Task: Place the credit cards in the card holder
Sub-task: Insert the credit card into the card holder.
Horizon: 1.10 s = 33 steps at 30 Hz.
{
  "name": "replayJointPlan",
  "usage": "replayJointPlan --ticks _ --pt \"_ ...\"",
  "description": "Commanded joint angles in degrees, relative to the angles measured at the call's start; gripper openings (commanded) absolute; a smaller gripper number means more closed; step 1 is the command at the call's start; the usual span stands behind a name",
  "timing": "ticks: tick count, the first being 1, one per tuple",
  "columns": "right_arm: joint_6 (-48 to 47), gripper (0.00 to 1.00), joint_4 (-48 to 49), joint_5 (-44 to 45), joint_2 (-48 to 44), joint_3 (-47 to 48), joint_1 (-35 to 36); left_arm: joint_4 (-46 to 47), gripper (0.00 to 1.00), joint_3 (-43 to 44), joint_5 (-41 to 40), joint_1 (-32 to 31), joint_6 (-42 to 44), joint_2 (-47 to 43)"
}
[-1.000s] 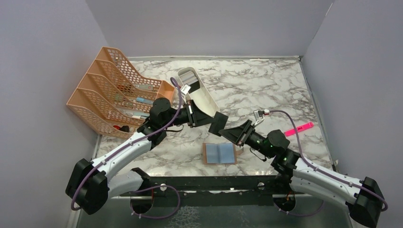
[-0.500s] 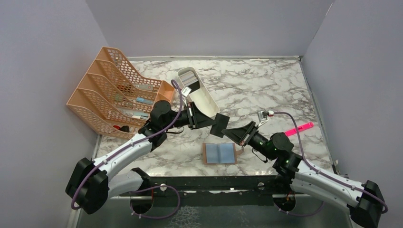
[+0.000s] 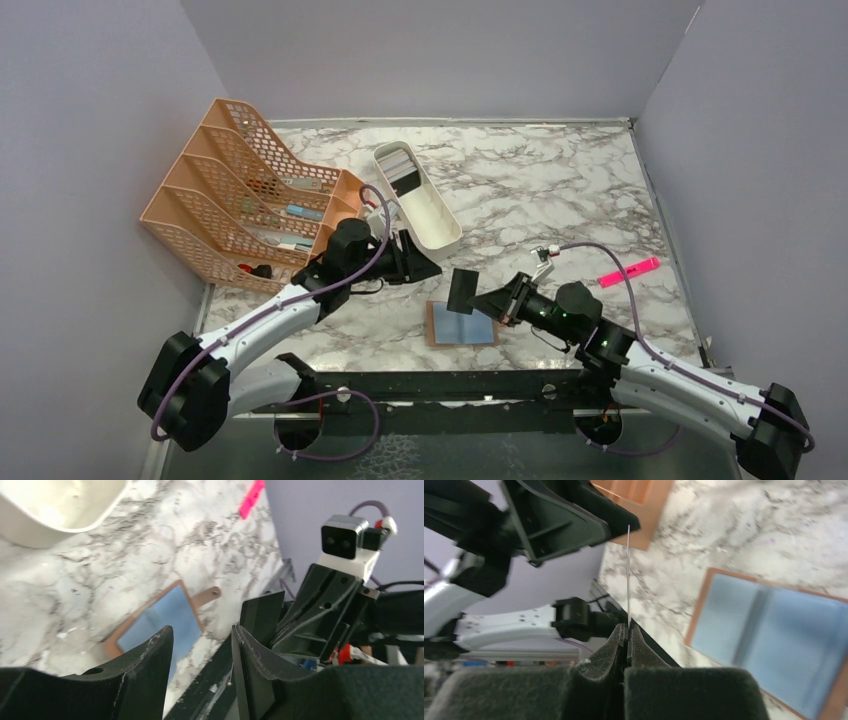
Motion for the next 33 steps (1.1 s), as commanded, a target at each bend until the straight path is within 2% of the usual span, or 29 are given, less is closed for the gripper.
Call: replayJointPlan --ticks 1,8,13,21,24,27,33 --pt "-4.3 0.01 -5.9 -2.9 3.4 -0.6 0.2 -5.1 0.49 -1.8 -6.9 -0.4 6.1 1.4" --pt "-9.7 0.01 -10.2 -0.9 11.3 2.1 0.2 2.7 0.5 -6.7 -5.2 -2.1 4.3 8.2" --pt "-9.9 0.01 -9.9 -0.8 14.7 1.9 0.0 4.3 0.5 -8.2 -6.1 -3.8 4.6 11.5" --pt "-9.5 0.01 -7.9 -0.9 15.4 0.6 -0.9 6.9 0.45 -9.0 -5.6 -5.4 4.2 14.6" --pt "-9.5 0.01 -7.2 -1.4 15.4 -0.1 -1.6 7.0 0.39 -9.0 -5.7 -5.7 4.3 15.1" --pt "-9.2 0.01 -6.2 -2.6 15.3 -0.8 -2.4 7.0 0.27 -9.1 -5.7 -5.9 4.3 15.0" --pt "-8.8 0.01 -4.4 -4.3 14.9 -2.4 -4.2 7.2 0.1 -9.6 -6.3 -6.1 3.9 14.8"
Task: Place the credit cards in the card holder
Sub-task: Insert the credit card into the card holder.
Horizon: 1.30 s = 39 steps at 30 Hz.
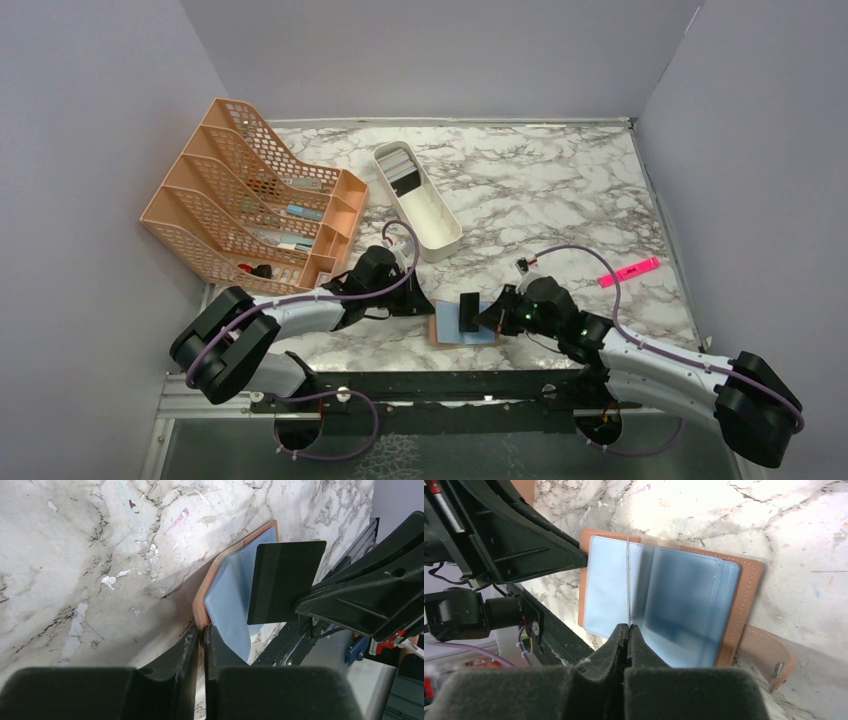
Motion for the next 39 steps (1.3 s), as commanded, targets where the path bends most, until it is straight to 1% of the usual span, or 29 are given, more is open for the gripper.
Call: replayJointPlan --ticks 1,3,4,18,27,39 --pt "0.1 0.01 3.7 -2.9 -0.5 -1.9 -1.7 1.9 0.07 -0.9 -1.2 -0.5 0.5 -0.1" --pt "0.2 0.01 4.7 -3.9 -0.2 -2.5 -2.5 1.9 0.01 -1.0 -1.2 -0.5 0.6 0.0" --pt "0.2 0.01 5.1 -4.4 0.0 -2.8 -2.8 1.9 0.0 -1.1 -1.2 -0.6 0.7 0.0" --pt "3.6 0.01 14.2 -8.4 2.7 -7.3 -3.9 1.9 0.0 -2.6 -3.9 -1.0 1.4 1.1" --pt "6.5 0.01 21.3 -10.7 7.3 -9.7 -4.0 1.9 0.0 -2.5 -5.0 -1.8 1.5 2.0" --pt "9.2 0.01 23.3 -11.3 7.7 -11.1 -3.9 2.0 0.0 -2.9 -6.5 -2.3 1.2 2.2"
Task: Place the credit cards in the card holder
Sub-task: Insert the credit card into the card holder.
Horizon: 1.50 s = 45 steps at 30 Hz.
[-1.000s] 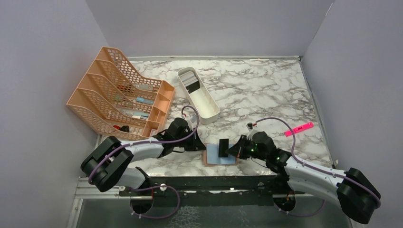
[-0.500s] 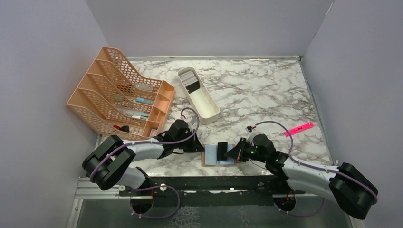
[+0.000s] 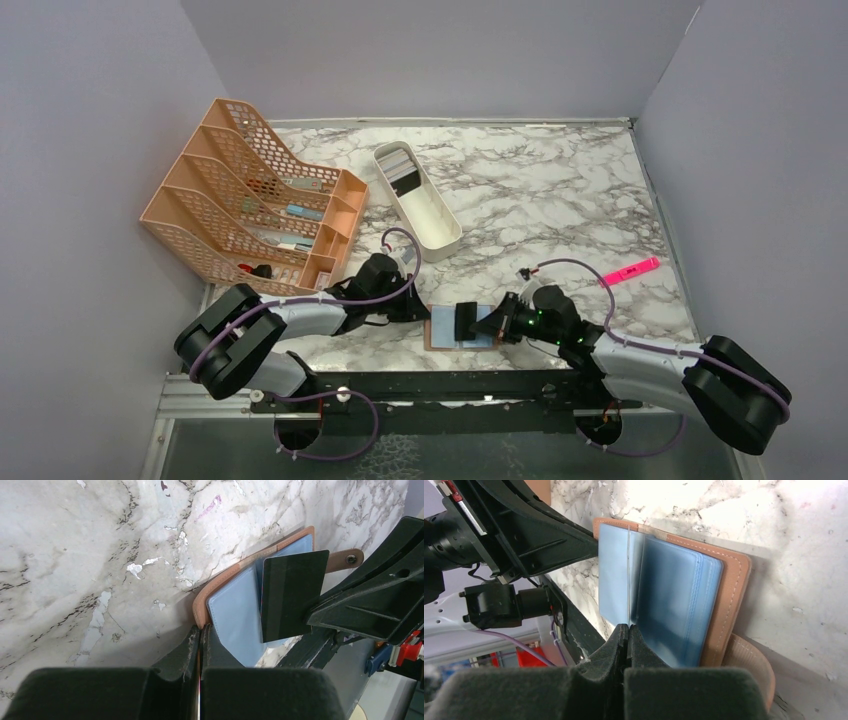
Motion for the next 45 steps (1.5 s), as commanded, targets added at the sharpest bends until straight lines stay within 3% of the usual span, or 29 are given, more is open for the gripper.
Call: replayJointPlan --ticks 1,16,36,45 --pt "2.0 0.01 2.6 -1.3 -0.1 -1.8 -0.2 0.5 0.0 -0.6 -2.1 -0.5 0.9 0.6" --pt "2.8 0.01 0.2 -2.6 1.6 -1.7 -0.2 0.4 0.0 -0.6 -2.6 -0.8 0.6 0.6" --pt "2.0 0.01 7.4 -6.0 9.7 -0.5 -0.2 0.4 0.0 -0.1 -2.6 -1.4 0.4 1.5" --pt "1.7 0.04 5.8 -4.9 10.8 1.5 -0.2 0.4 0.0 -0.4 -3.2 -2.1 -1.4 -0.4"
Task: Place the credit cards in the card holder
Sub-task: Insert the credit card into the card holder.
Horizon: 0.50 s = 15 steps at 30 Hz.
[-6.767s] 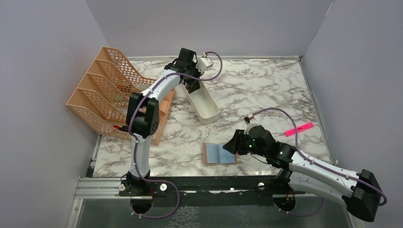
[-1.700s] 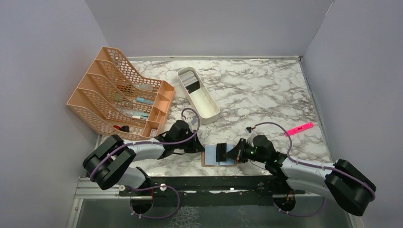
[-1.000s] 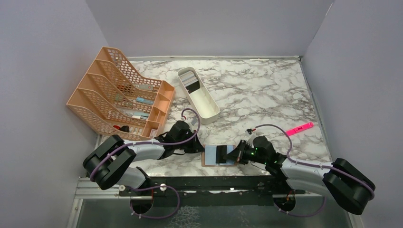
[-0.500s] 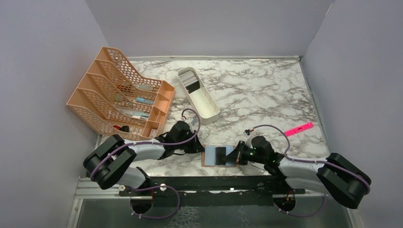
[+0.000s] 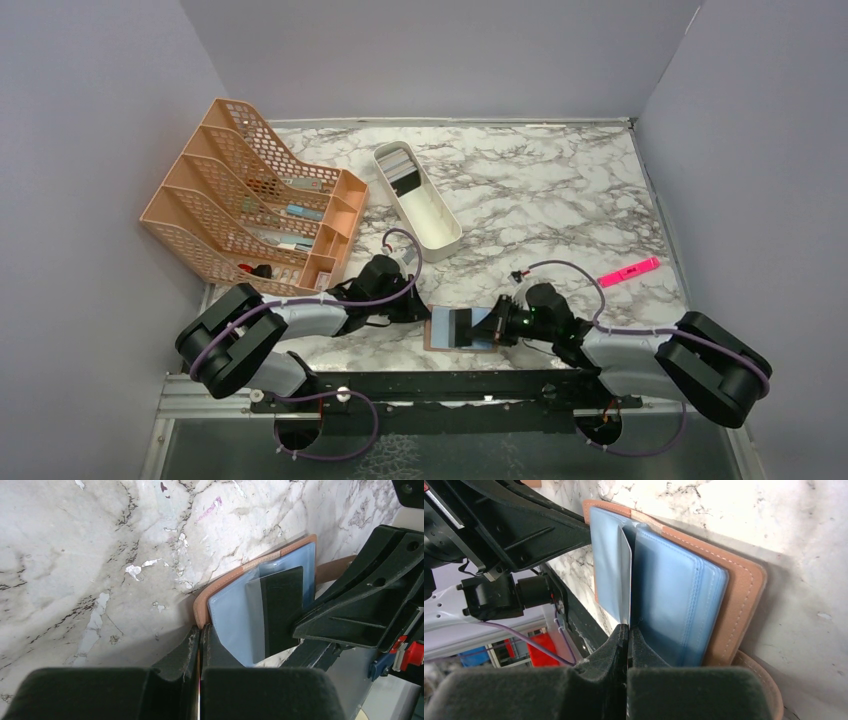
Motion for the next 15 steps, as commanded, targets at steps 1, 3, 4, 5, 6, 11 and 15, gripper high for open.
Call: replayJointPlan --ticks 1,3,4,5,6,11,15 --pt "-0.8 0.04 -1.1 -0.2 1.2 1.6 -0.1 -0.3 0.0 -0.4 -2.0 -1.3 -1.2 -1.1" --pt "-0.8 0.05 -1.1 -0.1 1.9 2.1 -0.1 -0.3 0.0 -0.6 -2.7 -1.7 -1.8 -1.4" --pt "-1.1 0.06 -1.3 -0.3 2.4 2.4 -0.1 -0.3 0.0 -0.8 -3.0 -1.9 -2.1 -1.6" --pt "-1.6 0.09 -1.9 -0.4 2.8 2.9 -0.1 -0.3 0.0 -0.9 -3.4 -2.0 -2.2 -1.6" --pt "-2.6 0.12 -3.2 -0.6 3.2 3.6 -0.1 -0.3 0.0 -1.0 -3.8 -2.2 -2.4 -1.6" --pt "-10.8 0.28 -24.1 5.0 -1.3 11.2 -0.1 -0.1 0.0 -1.5 -5.0 -2.6 -3.4 -1.8" --pt "-14.1 0.38 -32.7 8.6 -5.1 13.5 -0.1 0.4 0.0 -2.2 -5.5 -3.2 -4.1 -2.1"
